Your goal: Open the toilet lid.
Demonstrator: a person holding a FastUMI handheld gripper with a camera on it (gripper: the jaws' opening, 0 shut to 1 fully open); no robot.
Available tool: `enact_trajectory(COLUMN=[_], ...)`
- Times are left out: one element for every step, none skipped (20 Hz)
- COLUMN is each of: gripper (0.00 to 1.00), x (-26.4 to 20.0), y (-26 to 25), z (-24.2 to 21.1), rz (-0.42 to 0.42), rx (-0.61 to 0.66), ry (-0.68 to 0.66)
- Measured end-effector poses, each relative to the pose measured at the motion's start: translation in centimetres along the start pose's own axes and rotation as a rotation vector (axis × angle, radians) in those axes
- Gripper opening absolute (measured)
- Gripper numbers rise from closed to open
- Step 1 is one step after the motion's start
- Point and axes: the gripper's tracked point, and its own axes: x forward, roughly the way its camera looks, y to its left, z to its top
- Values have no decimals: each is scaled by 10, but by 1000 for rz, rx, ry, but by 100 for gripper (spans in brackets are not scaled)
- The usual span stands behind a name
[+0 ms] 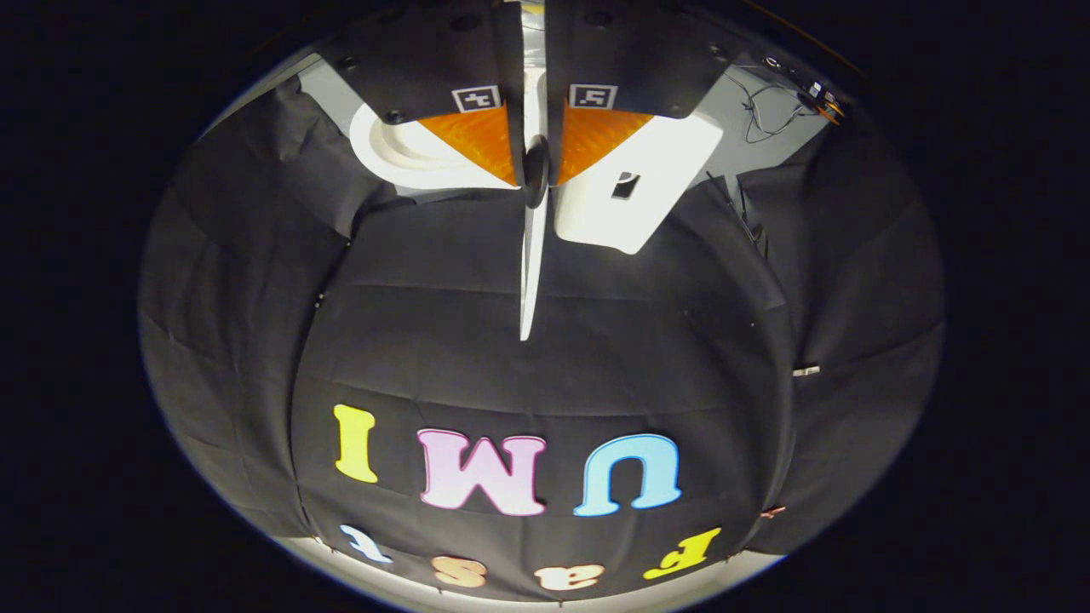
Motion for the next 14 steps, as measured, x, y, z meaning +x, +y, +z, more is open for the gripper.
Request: enact_trajectory(gripper=[16, 16, 17, 17, 18, 18, 18, 18, 18, 18, 18, 18, 18, 18], x=[0, 1, 1, 2, 3, 3, 4, 4, 5, 5, 7, 7, 6, 4], y=[12, 24, 34, 45, 57, 67, 74, 78, 77, 80, 84, 84, 78, 74], z=[-3, -5, -8, -11, -14, -18, -21, -21, -21, -21, -22, -22, -23, -21], rz=[7, 11, 16, 21, 30, 35, 29, 13, -13, -26, -36, -51, -78, -99], rx=[-14, -28, -40, -51, -58, -69, -86, -110, -138, -159, -181, -202, -223, -227], ry=[-5, -8, -9, -6, -4, 1, 0, -8, -19, -29, -41, -48, -59, -72])
